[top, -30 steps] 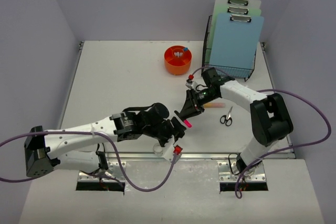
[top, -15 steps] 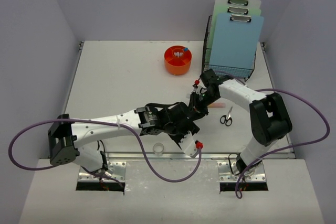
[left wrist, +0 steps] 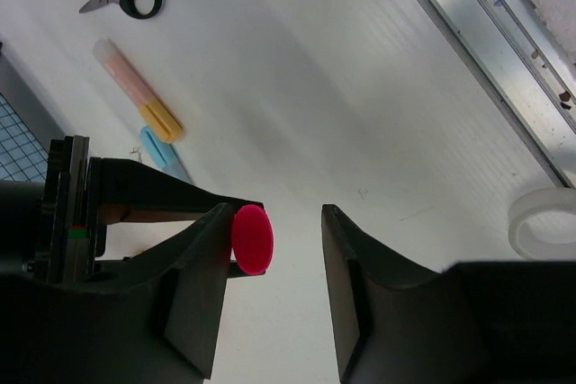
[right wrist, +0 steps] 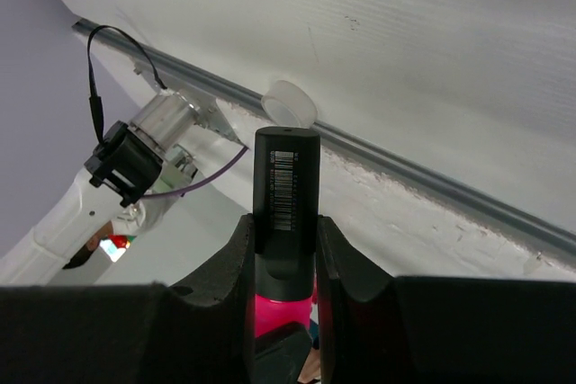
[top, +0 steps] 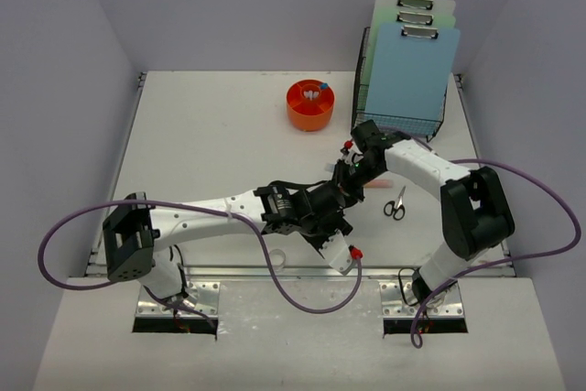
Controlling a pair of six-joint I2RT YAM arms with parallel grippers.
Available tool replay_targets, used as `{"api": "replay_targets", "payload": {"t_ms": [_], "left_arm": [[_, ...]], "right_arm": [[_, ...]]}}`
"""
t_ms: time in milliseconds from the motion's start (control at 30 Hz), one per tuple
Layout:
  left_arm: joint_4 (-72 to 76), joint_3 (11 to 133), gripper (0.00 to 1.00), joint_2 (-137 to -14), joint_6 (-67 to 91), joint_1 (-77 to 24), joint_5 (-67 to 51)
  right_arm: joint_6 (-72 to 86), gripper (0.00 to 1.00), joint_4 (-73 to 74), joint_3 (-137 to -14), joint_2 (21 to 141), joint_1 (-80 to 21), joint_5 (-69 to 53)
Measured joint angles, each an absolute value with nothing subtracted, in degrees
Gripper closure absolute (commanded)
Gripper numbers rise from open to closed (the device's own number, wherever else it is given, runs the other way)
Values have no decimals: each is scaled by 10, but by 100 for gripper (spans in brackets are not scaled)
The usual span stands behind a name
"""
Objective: Organize the desk
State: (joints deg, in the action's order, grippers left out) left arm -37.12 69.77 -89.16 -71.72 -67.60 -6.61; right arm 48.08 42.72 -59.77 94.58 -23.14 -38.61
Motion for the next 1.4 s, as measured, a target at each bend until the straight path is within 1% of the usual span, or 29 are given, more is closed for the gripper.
{"api": "replay_targets", "payload": {"t_ms": [33,167,200,233,367,400,433,467,500,533,667,800,900,967,1100,1200,1300,1400], "left_arm": [[-370,700,66,-896,-716,-676,-66],[-364,711,93,-908,-717,-676,-62],[-362,713,98,-910,-717,-676,-60],[-361,715,100,-911,-716,-676,-59],[-359,716,100,-911,-715,-676,-55],[-359,716,100,-911,-715,-676,-55],[-359,716,100,-911,-715,-676,-54],[-359,716,100,-911,-715,-676,-53],[-359,716,100,-910,-713,-676,-53],[-360,716,100,-910,-711,-676,-53],[-382,716,100,-895,-690,-676,-56],[-398,716,100,-850,-648,-676,-74],[-397,720,100,-809,-570,-661,-108],[-387,737,100,-794,-482,-627,-141],[-331,835,100,-809,-282,-496,-189],[-288,945,100,-859,-167,-400,-191],[-252,1076,100,-938,-85,-329,-176],[-215,1168,100,-1010,-42,-283,-155]], "right_arm": [[483,100,428,-597,945,-231,-388],[489,100,427,-595,945,-231,-392],[490,100,427,-594,945,-231,-392],[491,100,426,-593,945,-232,-393],[493,99,424,-589,941,-232,-395],[493,90,423,-588,940,-232,-394],[493,59,422,-587,939,-232,-395],[492,35,421,-586,938,-232,-395],[492,15,420,-586,937,-231,-397],[491,3,420,-586,936,-231,-400],[461,1,428,-596,934,-215,-414],[420,1,444,-667,936,-163,-422],[381,1,438,-731,933,-112,-420],[355,1,429,-756,921,-80,-407],[300,1,422,-777,877,-34,-367],[264,1,412,-777,841,-24,-328],[239,1,394,-769,808,-20,-296],[219,1,375,-746,772,-20,-270]]}}
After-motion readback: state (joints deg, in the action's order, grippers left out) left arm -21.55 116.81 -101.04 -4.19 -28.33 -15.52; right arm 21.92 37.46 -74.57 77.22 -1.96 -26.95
